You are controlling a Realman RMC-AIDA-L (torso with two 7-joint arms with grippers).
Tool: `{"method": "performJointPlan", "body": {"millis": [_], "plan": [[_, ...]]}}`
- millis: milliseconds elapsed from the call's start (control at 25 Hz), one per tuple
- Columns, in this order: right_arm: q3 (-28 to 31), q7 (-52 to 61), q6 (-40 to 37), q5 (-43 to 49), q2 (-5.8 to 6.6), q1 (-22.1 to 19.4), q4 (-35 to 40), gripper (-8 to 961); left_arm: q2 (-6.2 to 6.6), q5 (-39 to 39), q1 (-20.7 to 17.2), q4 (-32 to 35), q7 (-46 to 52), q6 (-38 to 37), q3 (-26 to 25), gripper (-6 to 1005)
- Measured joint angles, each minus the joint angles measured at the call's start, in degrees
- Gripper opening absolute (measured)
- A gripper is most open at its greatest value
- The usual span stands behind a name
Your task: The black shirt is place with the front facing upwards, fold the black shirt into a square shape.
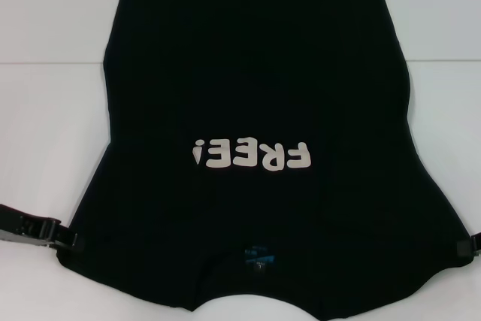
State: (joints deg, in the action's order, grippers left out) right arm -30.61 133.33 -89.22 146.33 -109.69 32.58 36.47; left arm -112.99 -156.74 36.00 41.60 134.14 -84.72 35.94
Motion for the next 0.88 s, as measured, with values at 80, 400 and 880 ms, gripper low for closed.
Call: {"method": "performJointPlan", "body": {"millis": [80,400,880], "plan": [[0.0,0.0,-0.1,0.0,0.0,-0.1,0.0,18,-0.03,0.0,0.0,0.0,0.0,0.2,0.1,477],[0.1,0.0,-0.1,-0.2,0.08,-0.7,-0.1,19,-0.16,-0.1,-0.1,-0.2,-0.4,0.8,0.2,266],[0.9,-0.1,-0.2,-0.3,0.58,-1.1,-0.1,19,0.08,-1.6,-0.6,0.7,-1.3,-2.6,-0.7,47]]}}
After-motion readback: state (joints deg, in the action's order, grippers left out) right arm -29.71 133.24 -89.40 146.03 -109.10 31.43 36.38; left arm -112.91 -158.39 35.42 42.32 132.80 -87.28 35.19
